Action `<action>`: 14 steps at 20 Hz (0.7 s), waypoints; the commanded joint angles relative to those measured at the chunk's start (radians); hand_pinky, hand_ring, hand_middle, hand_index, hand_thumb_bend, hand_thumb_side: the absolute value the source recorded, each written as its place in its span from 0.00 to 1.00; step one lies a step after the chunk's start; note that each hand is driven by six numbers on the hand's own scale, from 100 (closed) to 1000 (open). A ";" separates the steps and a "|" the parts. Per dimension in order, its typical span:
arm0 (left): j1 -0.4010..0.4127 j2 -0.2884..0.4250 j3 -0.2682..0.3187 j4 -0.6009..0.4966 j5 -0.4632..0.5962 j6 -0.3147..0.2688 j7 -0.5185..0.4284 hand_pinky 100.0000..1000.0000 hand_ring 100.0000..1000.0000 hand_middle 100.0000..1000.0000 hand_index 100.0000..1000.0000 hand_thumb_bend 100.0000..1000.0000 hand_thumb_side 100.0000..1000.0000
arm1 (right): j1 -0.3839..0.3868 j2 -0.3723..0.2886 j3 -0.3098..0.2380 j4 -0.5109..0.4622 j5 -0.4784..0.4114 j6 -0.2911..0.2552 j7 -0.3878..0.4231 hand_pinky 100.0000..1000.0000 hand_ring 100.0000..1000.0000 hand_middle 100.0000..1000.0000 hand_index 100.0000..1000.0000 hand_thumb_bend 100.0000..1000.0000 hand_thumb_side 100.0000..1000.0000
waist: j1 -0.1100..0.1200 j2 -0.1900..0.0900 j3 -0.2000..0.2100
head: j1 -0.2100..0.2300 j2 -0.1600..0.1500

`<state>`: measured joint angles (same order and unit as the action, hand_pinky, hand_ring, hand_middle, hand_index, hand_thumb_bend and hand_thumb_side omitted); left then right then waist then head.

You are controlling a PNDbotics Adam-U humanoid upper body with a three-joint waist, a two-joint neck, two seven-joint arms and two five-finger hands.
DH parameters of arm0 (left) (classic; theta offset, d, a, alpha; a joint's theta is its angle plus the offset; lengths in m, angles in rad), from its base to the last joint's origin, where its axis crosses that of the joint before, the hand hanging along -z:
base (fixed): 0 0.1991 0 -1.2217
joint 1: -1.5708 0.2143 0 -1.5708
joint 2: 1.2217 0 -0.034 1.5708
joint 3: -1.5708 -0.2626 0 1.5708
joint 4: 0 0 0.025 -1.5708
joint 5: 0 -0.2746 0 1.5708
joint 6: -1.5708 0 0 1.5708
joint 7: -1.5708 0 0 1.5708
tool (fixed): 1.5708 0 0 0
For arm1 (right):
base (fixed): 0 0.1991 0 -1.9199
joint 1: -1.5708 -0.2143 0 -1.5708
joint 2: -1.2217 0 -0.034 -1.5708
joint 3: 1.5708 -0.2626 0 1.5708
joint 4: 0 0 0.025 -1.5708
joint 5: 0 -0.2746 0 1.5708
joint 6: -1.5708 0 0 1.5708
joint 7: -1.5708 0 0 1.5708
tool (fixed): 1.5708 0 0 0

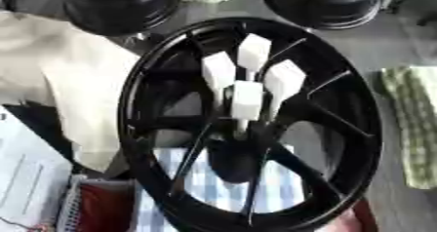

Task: Pull the pin out of the wheel hub.

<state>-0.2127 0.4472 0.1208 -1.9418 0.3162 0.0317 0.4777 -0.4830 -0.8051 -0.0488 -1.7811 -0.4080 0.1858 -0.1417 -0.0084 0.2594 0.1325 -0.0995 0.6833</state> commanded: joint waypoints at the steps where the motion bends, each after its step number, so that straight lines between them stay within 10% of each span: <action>1: -0.007 0.017 0.008 -0.018 -0.001 -0.001 0.002 0.74 0.70 0.62 0.76 0.24 0.66 | -0.009 -0.022 -0.012 -0.005 0.004 0.000 0.002 0.85 0.66 0.67 0.70 0.02 0.45 | 0.001 -0.022 0.001 | -0.002 -0.009; 14: -0.002 0.019 0.007 -0.017 -0.003 0.000 0.002 0.74 0.70 0.62 0.76 0.24 0.66 | -0.056 -0.085 0.008 -0.006 0.080 0.005 0.089 0.84 0.68 0.69 0.72 0.03 0.43 | -0.003 -0.021 0.002 | 0.000 -0.006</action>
<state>-0.2112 0.4471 0.1209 -1.9418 0.3162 0.0308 0.4790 -0.5223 -0.8342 -0.0370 -1.7753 -0.3528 0.1926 -0.0746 -0.0106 0.2594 0.1343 -0.0994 0.6833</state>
